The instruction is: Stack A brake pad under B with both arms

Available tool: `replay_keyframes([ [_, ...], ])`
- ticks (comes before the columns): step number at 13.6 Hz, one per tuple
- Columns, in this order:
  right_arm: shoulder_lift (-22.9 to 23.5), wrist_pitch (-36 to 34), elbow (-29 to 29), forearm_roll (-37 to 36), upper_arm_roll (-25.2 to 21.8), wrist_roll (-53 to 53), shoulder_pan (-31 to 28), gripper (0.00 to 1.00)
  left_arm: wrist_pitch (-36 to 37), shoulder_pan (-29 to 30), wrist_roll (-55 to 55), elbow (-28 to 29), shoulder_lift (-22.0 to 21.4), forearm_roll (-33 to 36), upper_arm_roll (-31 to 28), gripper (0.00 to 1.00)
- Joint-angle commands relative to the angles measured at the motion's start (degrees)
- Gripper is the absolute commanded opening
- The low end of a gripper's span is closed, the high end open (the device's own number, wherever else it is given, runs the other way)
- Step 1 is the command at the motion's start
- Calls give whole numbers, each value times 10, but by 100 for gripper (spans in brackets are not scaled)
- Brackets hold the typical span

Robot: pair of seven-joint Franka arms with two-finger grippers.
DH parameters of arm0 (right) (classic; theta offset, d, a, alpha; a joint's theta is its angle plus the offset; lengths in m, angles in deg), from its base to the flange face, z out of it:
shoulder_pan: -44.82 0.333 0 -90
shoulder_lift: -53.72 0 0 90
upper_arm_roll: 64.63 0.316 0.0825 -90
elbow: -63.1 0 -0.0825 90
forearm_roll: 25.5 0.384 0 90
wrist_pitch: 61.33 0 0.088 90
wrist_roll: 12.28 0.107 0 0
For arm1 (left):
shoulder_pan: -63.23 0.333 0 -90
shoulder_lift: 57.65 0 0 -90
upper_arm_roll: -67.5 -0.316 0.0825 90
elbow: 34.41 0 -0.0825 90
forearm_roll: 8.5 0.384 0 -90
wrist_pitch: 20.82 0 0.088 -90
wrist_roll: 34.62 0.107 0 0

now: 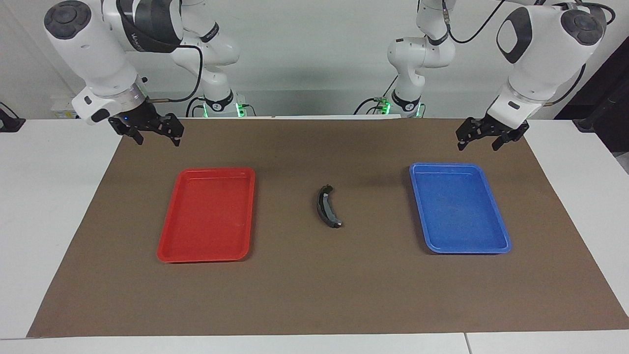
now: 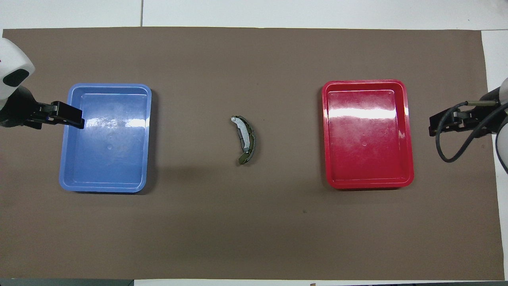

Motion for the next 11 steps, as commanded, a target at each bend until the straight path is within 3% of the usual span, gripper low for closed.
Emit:
replay_keyframes([
  [1, -13, 5, 15, -13, 2, -20, -10, 100, -13, 2, 4, 16, -10, -9, -2, 100],
  [11, -26, 5, 15, -11, 1, -20, -30, 100, -13, 3, 4, 15, -6, -8, 4, 100],
])
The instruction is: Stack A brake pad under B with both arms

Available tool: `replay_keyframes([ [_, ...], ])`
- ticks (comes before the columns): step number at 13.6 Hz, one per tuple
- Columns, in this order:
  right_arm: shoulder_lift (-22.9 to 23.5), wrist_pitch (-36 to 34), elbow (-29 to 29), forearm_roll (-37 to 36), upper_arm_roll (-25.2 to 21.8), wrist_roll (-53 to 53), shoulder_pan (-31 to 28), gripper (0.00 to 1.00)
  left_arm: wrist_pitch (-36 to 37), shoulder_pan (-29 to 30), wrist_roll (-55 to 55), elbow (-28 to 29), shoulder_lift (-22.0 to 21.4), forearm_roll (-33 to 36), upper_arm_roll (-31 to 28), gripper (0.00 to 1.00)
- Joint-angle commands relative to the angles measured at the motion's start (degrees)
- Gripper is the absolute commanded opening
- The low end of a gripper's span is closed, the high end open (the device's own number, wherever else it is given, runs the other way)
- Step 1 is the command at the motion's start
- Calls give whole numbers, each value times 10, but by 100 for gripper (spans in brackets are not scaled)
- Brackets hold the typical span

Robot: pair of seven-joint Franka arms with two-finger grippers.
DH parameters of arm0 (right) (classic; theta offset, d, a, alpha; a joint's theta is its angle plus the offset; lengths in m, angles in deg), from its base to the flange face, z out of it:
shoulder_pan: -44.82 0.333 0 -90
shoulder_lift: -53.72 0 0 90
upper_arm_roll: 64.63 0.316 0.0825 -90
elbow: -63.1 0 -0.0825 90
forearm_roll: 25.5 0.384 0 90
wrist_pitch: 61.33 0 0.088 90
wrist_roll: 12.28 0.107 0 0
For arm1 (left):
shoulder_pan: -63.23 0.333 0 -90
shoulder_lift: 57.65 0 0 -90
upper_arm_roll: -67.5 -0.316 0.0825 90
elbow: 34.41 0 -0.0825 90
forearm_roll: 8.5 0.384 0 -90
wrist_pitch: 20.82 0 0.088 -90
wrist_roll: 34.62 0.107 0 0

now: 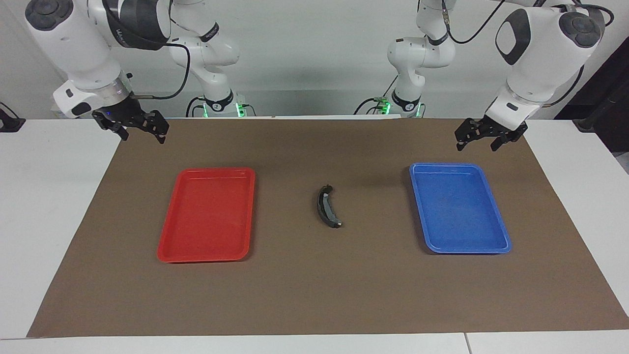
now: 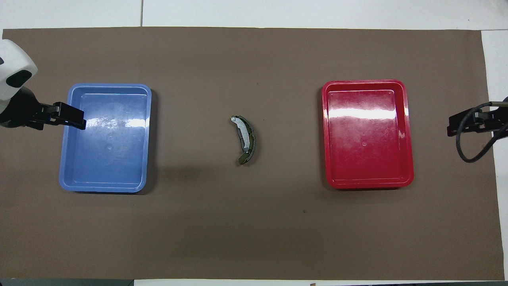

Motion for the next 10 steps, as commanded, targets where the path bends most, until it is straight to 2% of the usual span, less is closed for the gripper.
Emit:
replay_keyframes([
  [1, -12, 3, 14, -5, 5, -14, -8, 100, -13, 10, 5, 12, -7, -8, 8, 100],
  [6, -13, 5, 13, 2, 5, -13, -8, 100, -13, 87, 6, 12, -7, -8, 91, 100],
  [10, -12, 4, 13, 2, 5, -15, -8, 100, -13, 88, 5, 12, -6, -8, 92, 100],
])
